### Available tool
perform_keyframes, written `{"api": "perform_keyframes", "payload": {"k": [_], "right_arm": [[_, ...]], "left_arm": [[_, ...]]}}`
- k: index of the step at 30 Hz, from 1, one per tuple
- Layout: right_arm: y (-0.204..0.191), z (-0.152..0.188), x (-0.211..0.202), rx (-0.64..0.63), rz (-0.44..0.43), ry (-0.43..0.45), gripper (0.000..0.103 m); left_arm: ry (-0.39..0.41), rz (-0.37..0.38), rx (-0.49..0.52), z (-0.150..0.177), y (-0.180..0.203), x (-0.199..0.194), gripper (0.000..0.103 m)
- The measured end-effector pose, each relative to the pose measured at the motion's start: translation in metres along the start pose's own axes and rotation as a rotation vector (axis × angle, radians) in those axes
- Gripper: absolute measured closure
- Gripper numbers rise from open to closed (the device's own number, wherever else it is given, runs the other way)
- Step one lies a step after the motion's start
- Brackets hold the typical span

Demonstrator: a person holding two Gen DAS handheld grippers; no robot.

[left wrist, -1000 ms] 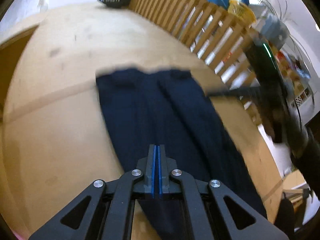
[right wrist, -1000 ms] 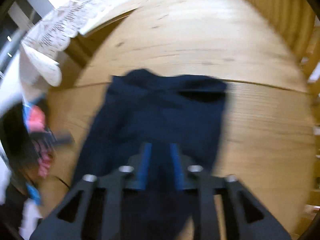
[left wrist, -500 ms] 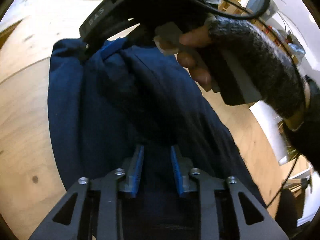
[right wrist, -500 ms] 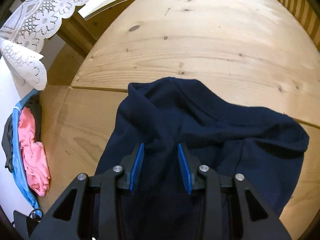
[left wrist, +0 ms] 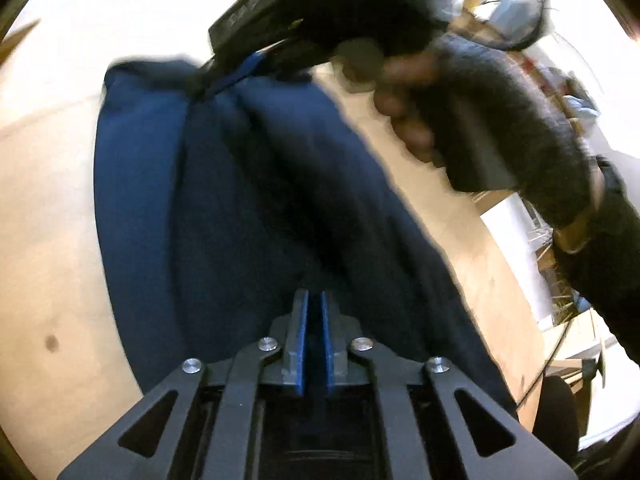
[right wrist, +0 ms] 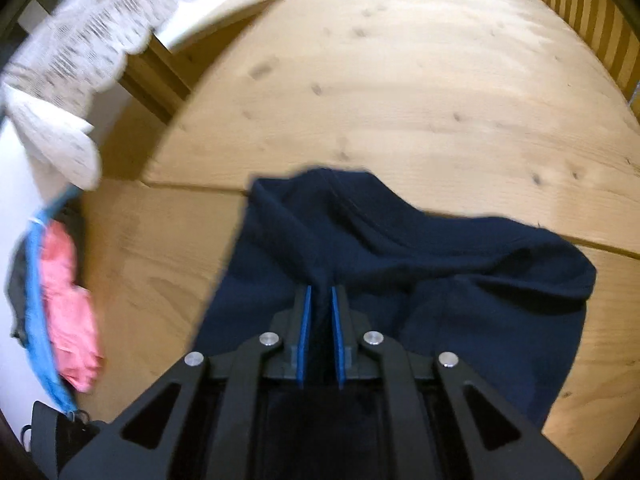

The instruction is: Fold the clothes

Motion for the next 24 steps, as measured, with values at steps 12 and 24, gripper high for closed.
{"api": "perform_keyframes", "payload": {"k": [12, 24], "right_arm": [[-0.056, -0.053, 0.020, -0.105, -0.059, 0.012, 0.086], [-0.054, -0.050, -0.009, -0.098, -0.028, 0.124, 0.096]], "left_arm": [[0.031, -0.141, 0.032, 0.019, -0.028, -0.044, 0.088], [0.122, -0.090, -0.028, 0.027, -0.036, -0.076, 0.087]]}}
Point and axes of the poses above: each gripper's, at about its wrist camera, not at the fingertips, and x roughly the way its jaws point, y to its right, z to its underside, the point moved 10 cm from there along x, roughly the way its jaws point, and after that the axes turned 6 degrees about -x, right-handed, at the moved point
